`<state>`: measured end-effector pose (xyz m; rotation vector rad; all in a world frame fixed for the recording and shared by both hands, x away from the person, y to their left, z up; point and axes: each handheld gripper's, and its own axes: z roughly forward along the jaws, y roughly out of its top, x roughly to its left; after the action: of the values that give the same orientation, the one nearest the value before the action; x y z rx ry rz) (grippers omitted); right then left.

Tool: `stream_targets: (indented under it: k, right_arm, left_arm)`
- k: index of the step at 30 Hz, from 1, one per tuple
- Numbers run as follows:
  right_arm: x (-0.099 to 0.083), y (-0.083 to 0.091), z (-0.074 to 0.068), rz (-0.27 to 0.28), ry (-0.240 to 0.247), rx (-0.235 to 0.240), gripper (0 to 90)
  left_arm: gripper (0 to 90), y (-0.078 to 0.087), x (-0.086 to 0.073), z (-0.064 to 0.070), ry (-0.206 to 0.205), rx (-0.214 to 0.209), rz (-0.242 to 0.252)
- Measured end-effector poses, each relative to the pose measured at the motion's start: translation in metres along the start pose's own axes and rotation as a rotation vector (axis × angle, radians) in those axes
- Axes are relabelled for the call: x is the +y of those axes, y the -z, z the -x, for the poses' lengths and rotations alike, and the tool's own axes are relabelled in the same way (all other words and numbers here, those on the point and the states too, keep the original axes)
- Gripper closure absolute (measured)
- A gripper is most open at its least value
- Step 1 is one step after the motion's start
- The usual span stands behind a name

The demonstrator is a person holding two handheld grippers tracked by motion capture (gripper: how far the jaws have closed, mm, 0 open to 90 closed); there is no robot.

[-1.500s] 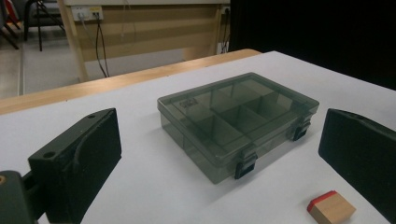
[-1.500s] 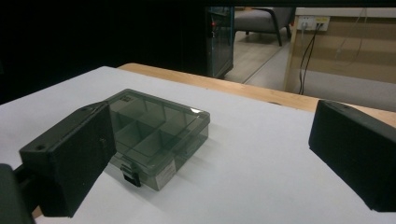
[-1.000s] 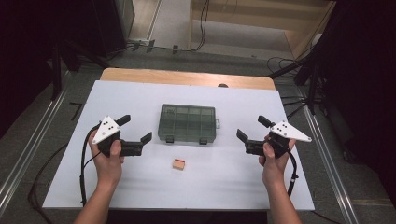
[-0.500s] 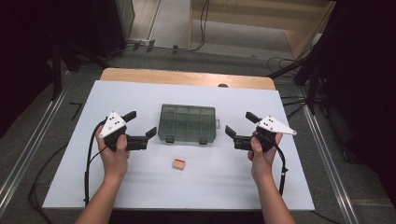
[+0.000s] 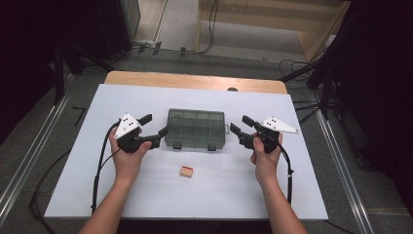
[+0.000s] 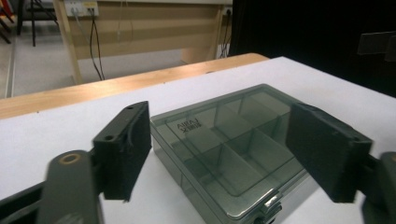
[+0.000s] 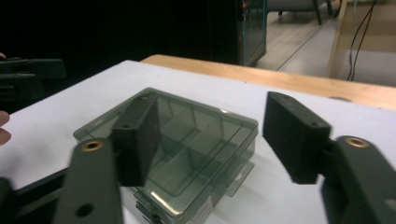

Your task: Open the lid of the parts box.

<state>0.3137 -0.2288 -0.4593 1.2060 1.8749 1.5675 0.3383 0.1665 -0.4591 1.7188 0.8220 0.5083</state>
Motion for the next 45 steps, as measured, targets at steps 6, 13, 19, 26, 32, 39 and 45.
stream_targets:
  k: [6,13,19,26,32,39,45]
  right_arm:
    - [-0.011,-0.014,-0.003,-0.095,0.001,0.056,59.6]
    - [-0.03,-0.016,-0.002,-0.158,0.035,0.045,76.7]
    - [-0.037,-0.018,-0.003,-0.205,0.052,0.054,87.2]
    - [-0.039,-0.017,-0.005,-0.252,0.085,0.047,87.7]
    - [-0.039,-0.014,-0.004,-0.293,0.088,0.039,87.7]
    - [-0.042,-0.015,-0.005,-0.339,0.111,0.037,87.7]
    - [-0.045,-0.016,-0.006,-0.364,0.134,0.027,87.8]
  left_arm:
    - [60.0,-0.009,-0.009,0.0,0.009,-0.046,-0.098]
    - [84.9,-0.011,-0.022,-0.002,0.029,-0.078,-0.189]
    - [89.1,-0.011,-0.027,-0.005,0.04,-0.096,-0.206]
    - [89.2,-0.006,-0.028,-0.007,0.026,-0.106,-0.233]
    - [89.3,-0.004,-0.034,-0.011,0.04,-0.106,-0.267]
    - [89.3,-0.004,-0.037,-0.012,0.038,-0.109,-0.31]
    - [89.4,-0.008,-0.04,-0.013,0.042,-0.117,-0.339]
